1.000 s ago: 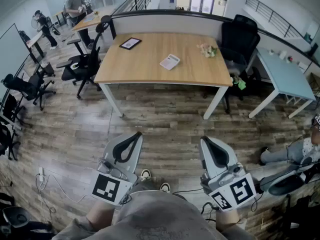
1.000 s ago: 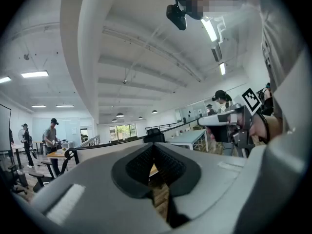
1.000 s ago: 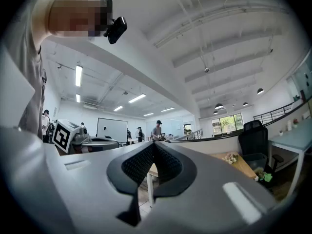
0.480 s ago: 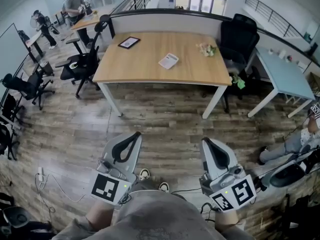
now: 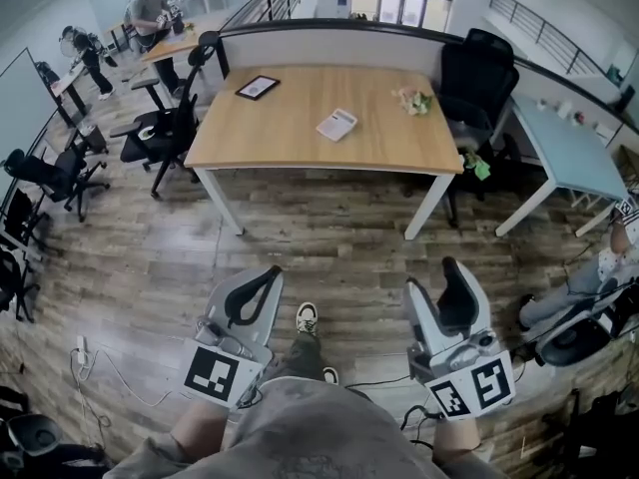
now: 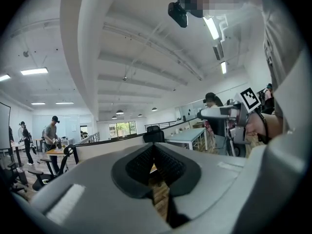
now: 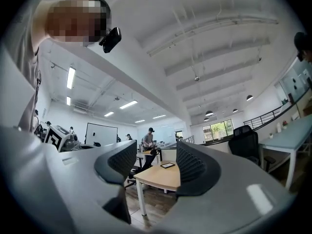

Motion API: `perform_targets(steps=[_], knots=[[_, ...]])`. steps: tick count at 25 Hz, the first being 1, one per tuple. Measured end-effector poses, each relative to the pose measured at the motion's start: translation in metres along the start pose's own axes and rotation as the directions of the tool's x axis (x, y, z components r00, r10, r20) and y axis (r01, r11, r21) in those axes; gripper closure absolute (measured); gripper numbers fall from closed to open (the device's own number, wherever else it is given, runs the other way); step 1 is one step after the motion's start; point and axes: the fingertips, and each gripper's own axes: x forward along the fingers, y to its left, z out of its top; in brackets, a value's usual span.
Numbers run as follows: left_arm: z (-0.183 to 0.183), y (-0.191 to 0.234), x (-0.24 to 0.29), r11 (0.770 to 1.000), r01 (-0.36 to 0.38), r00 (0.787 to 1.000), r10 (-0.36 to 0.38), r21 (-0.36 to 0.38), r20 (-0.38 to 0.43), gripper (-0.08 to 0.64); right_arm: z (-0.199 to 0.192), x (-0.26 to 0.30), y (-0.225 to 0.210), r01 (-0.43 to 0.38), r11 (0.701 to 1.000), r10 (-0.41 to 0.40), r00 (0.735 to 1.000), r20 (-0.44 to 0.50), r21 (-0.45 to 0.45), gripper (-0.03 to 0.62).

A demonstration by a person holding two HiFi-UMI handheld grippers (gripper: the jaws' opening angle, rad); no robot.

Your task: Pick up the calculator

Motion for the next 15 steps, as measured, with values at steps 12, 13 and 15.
perform_targets(steps=[12, 13, 15], knots=[[-0.007, 0.039, 0.067, 0.999, 0.028, 1.000, -0.028, -0.017, 0.002, 0.558, -0.020, 0.059, -0.041, 0.029, 1.000, -0.029, 0.997, -0.067, 0.000, 0.354], [-0.008, 0.045, 0.074, 0.999, 0.030, 1.000, -0.030, -0.020, 0.000, 0.558, -0.021, 0.067, -0.045, 0.029, 1.000, -0.028, 0.997, -0.072, 0.001, 0.354], [-0.008, 0.058, 0.090, 0.999, 0.034, 0.999, -0.034, -0.022, -0.004, 0.558, -0.026, 0.086, -0.052, 0.024, 1.000, -0.024, 0.996, -0.089, 0.004, 0.354]])
